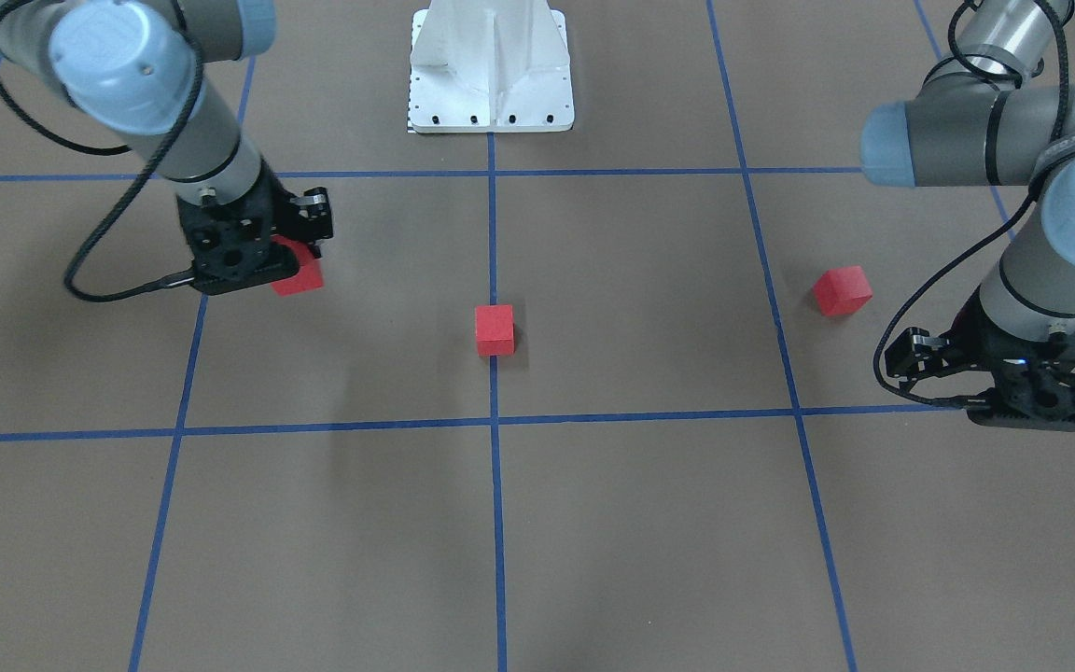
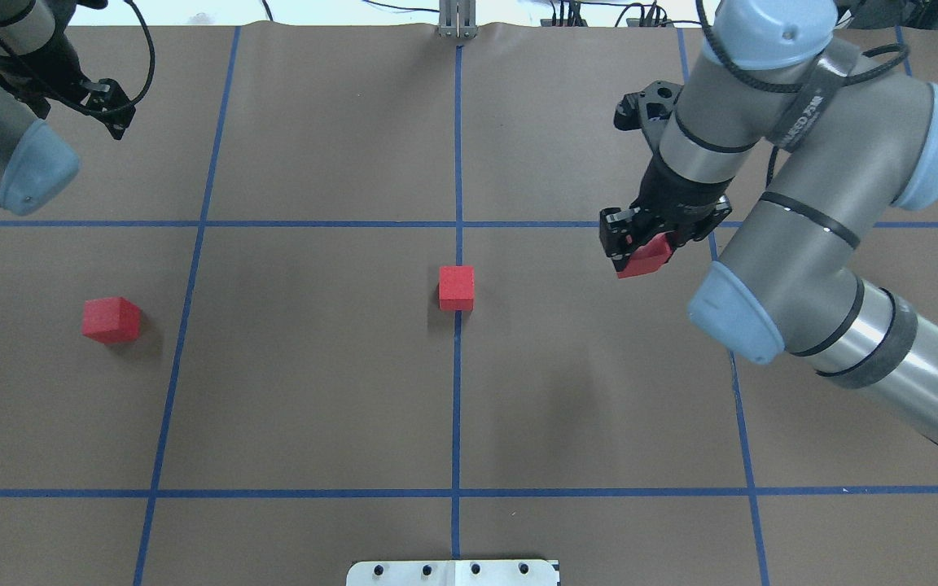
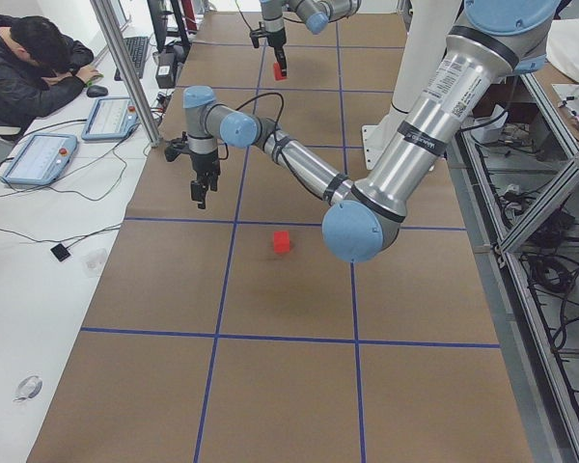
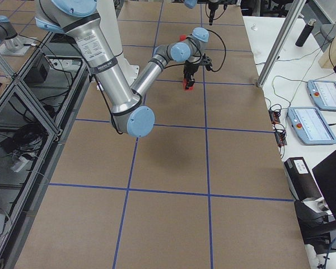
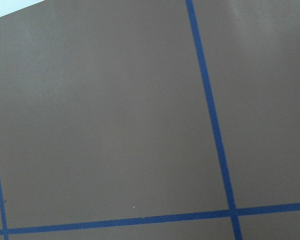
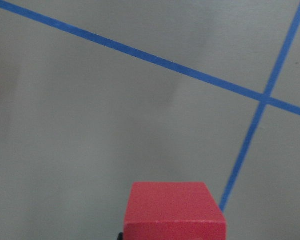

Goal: Form red blocks into L shape at center
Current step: 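Carry the red cube toward the center cube with the right gripper, then set the red cube down against the center cube's far side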

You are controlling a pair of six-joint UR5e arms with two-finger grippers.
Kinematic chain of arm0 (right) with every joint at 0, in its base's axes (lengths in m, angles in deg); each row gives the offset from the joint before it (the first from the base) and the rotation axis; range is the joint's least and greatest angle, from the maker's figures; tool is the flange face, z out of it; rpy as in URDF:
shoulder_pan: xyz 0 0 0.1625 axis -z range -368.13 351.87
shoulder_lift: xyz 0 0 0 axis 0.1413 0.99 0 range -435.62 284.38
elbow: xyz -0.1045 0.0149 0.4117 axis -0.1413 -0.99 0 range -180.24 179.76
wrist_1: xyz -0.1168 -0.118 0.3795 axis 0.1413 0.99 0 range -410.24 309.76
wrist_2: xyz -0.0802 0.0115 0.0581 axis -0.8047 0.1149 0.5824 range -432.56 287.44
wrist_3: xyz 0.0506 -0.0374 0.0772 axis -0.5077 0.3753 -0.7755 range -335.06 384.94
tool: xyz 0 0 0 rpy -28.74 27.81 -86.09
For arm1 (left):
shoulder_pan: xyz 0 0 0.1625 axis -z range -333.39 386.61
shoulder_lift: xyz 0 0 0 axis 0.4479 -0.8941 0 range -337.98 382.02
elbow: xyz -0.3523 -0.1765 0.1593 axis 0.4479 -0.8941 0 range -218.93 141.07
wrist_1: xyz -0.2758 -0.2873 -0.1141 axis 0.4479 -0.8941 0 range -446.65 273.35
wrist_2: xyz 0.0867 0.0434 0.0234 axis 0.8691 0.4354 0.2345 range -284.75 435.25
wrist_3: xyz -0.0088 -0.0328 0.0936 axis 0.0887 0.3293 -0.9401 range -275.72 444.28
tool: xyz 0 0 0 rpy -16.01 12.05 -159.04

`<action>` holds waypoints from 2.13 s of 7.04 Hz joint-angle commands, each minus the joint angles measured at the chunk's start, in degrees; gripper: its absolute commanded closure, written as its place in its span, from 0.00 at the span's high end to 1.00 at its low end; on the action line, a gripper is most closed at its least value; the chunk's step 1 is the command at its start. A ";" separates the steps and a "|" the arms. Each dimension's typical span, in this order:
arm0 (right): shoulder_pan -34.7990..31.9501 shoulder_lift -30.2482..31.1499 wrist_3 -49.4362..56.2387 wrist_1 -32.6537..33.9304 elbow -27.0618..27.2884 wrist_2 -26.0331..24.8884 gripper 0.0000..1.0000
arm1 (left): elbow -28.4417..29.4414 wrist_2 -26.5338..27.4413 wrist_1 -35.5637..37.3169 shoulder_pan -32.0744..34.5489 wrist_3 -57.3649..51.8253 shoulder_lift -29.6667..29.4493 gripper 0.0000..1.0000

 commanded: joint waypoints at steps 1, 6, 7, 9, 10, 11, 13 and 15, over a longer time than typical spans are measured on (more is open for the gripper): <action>4.95 -5.09 -9.74 -5.83 -4.52 -0.89 0.00 | -1.45 -2.97 -13.23 0.91 1.59 11.38 1.00; 13.03 -17.28 -16.83 -5.91 -18.20 -6.69 0.00 | -3.21 -4.73 -15.40 0.12 16.20 12.22 1.00; 14.35 -19.77 -18.79 -6.18 -21.66 -6.78 0.00 | -3.04 -4.73 -15.49 0.12 16.11 12.21 1.00; 14.80 -19.80 -21.69 -12.29 -26.23 -6.87 0.00 | -3.03 -4.73 -15.49 0.12 16.11 12.04 1.00; 14.80 -19.89 -22.05 -14.42 -28.27 -6.87 0.00 | -3.03 -4.81 -15.49 0.12 16.11 11.95 1.00; 14.63 -19.89 -22.49 -14.27 -28.37 -6.87 0.00 | -3.03 -4.81 -15.49 0.03 16.11 11.95 1.00; 14.45 -19.71 -27.15 -14.53 -28.37 -6.87 0.00 | -2.86 -4.81 -15.49 0.03 16.20 11.78 1.00; 14.45 -18.40 -27.16 -14.53 -28.29 -6.95 0.00 | -2.68 -4.81 -15.58 0.03 16.20 11.69 1.00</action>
